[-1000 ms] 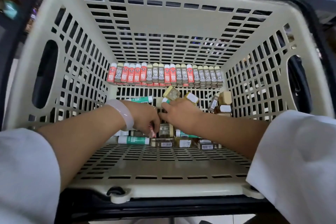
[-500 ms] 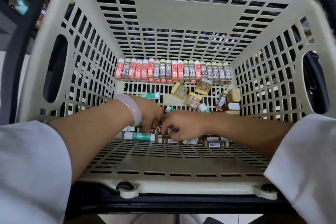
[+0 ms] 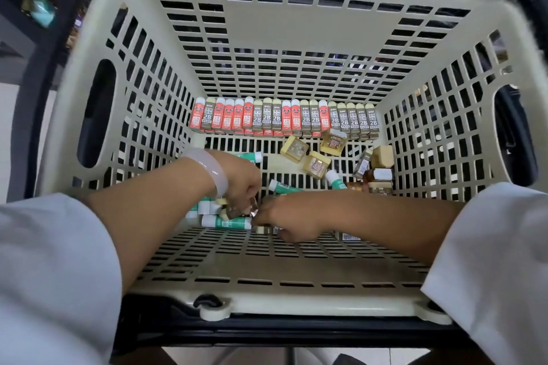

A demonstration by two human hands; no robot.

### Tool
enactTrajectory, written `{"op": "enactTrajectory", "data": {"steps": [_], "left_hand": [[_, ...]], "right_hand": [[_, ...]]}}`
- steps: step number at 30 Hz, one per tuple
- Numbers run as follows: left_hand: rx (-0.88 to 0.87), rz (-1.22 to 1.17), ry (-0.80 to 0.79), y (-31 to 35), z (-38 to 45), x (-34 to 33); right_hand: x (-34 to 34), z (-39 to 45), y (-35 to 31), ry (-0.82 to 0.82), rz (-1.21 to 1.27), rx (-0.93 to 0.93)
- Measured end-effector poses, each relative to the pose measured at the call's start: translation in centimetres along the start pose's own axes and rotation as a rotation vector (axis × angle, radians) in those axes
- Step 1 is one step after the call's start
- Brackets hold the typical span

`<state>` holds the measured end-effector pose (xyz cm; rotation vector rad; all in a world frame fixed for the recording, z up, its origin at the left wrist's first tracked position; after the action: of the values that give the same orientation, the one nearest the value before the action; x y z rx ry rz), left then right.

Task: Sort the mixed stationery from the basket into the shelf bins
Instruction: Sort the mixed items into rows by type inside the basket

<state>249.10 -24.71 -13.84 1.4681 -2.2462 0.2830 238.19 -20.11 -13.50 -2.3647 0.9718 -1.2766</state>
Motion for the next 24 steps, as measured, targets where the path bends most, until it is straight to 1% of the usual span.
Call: {"op": "enactTrajectory", "data": {"steps": [3,5,8,10,13,15,17,19,20,22,24], "left_hand": [[0.030,-0.156,0.056,-1.2,-0.7,1.5],[0.013,-0.243,0.076,-1.6,-1.1,2.4],[-0.008,-0.340,0.135,-2.0,-1.5,3.2],[0.005,-0.439,0.169,-2.3,-1.6,3.2],[0.042,-0.761,0.145,-2.8,-1.9,3.0],[0.082,-0.960,0.126,-3.2,-2.3,2.7],[0.146,-1.069,0.125,-3.8,-2.9,2.7],[0.195,-1.205,0.137,-4.6,-3.8,2.8],[0.218,-1.307,0.155,-4.9,-4.3,2.9],[0.247,-1.486,0.247,-5.4,-5.0,3.0],[0.237,-1.596,0.294,-5.3,-5.6,2.8]], "right_hand": [[-0.1,0.4,0.1,-0.055,0.017,-0.050],[0.1,0.7,0.3,-0.118,0.053,-0.070],[0.5,0.7,0.9,-0.199,0.107,-0.062],[0.6,0.5,1.4,-0.210,0.168,-0.058],[0.4,0.2,1.6,-0.220,0.244,-0.066],[0.4,-0.1,1.7,-0.187,0.293,-0.063],[0.8,-0.6,2.1,-0.092,0.358,-0.034],[1.8,-1.4,2.7,0.096,0.568,-0.033],[2.7,-1.9,2.9,0.235,0.728,-0.049],[5.2,-2.4,3.1,0.559,1.068,-0.047],[7.4,-2.2,3.0,0.811,1.334,0.036]]}}
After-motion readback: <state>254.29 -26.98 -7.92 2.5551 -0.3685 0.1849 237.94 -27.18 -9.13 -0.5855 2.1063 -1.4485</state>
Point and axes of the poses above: each hand's wrist, its own z-axis towards the middle knuckle, its own x-axis out of the back of the hand, y = z × x, the point moved 2 cm from there along z, towards the middle knuckle, and after that the axes turned 12 degrees about x, right-handed, at the moved point
